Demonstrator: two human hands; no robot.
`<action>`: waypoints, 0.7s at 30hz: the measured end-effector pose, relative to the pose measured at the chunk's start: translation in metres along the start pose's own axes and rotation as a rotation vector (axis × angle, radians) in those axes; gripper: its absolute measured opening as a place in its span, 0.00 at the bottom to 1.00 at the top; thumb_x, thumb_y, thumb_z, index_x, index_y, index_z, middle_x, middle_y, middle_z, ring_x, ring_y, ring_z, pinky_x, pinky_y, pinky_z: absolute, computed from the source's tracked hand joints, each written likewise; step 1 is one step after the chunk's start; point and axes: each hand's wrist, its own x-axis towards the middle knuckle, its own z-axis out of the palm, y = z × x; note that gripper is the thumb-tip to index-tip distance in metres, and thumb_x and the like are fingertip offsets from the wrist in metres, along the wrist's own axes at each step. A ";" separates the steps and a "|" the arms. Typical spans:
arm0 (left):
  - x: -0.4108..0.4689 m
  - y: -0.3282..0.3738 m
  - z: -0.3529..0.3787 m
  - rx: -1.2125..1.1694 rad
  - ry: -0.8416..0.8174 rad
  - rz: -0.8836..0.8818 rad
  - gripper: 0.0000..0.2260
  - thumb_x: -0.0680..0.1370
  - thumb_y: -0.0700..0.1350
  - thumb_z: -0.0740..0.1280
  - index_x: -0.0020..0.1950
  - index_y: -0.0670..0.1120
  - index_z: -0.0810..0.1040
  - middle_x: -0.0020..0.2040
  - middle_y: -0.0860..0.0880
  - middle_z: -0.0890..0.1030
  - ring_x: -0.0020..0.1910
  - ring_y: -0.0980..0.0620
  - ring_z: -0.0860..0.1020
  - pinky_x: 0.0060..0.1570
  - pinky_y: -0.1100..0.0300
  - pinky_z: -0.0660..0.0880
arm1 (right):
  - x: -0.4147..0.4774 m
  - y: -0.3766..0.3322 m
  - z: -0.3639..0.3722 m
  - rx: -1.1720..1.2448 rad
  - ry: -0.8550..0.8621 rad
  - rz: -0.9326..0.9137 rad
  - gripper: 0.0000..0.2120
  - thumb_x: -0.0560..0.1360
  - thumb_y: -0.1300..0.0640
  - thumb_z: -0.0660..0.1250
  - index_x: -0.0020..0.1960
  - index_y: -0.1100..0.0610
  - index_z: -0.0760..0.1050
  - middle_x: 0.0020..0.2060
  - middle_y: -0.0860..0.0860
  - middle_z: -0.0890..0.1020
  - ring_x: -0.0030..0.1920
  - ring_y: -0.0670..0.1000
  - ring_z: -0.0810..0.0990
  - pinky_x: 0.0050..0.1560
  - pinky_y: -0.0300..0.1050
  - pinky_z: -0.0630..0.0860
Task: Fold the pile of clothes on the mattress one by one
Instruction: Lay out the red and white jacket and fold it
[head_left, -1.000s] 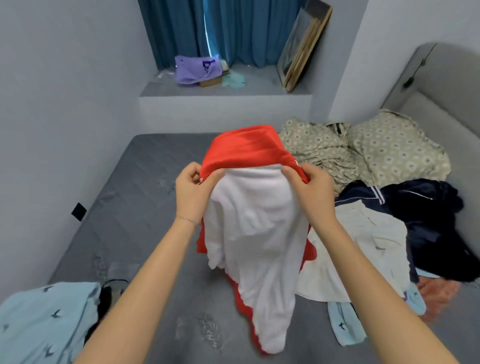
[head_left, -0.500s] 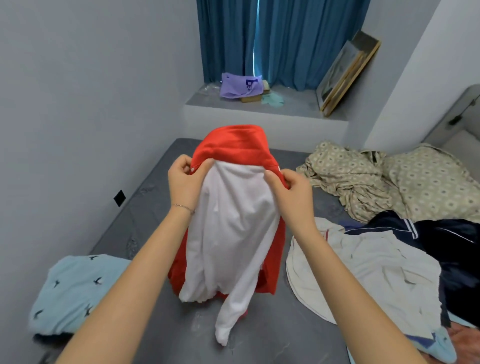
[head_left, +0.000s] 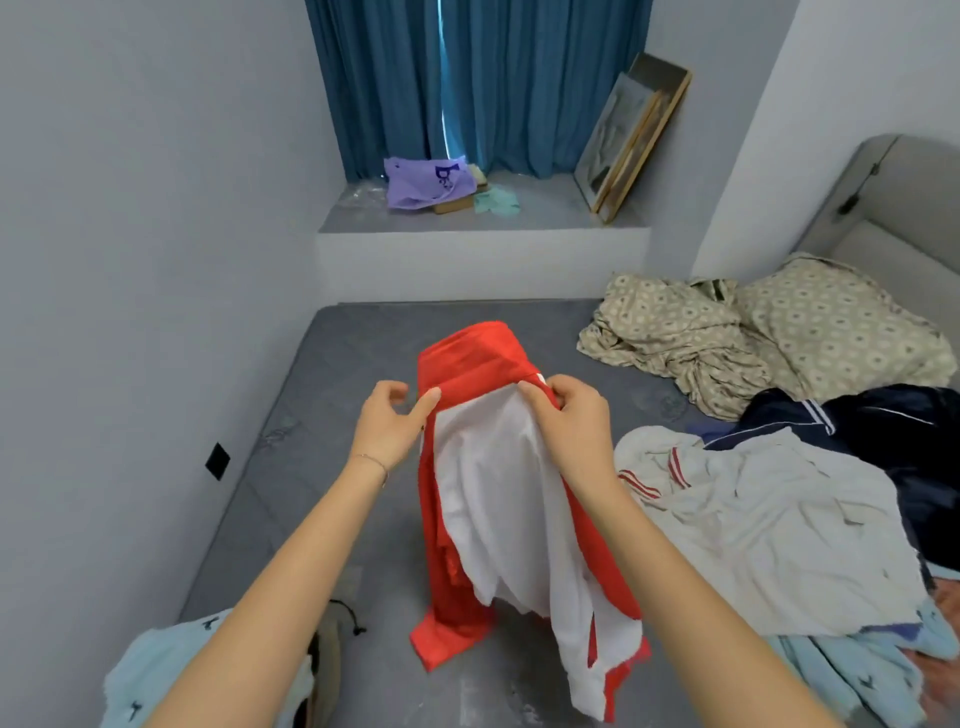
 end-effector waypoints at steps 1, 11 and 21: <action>0.002 -0.005 -0.004 0.037 -0.029 -0.028 0.18 0.76 0.56 0.68 0.56 0.43 0.73 0.54 0.50 0.74 0.54 0.53 0.74 0.53 0.62 0.67 | -0.002 0.002 0.012 -0.022 0.011 0.028 0.22 0.76 0.54 0.69 0.29 0.55 0.61 0.23 0.47 0.61 0.27 0.46 0.60 0.29 0.40 0.58; -0.021 -0.010 0.010 -0.231 -0.549 -0.309 0.15 0.78 0.54 0.66 0.39 0.44 0.75 0.35 0.45 0.74 0.34 0.51 0.73 0.39 0.60 0.73 | -0.059 0.018 0.091 -0.134 -0.193 0.052 0.09 0.76 0.63 0.66 0.38 0.56 0.78 0.28 0.49 0.78 0.30 0.45 0.70 0.35 0.42 0.61; -0.017 -0.010 -0.008 -0.267 -0.277 -0.060 0.12 0.82 0.40 0.59 0.39 0.43 0.72 0.37 0.45 0.73 0.38 0.50 0.69 0.41 0.56 0.67 | -0.072 0.059 0.062 -0.004 -0.194 0.293 0.17 0.73 0.59 0.72 0.60 0.60 0.76 0.54 0.53 0.81 0.49 0.48 0.79 0.48 0.27 0.70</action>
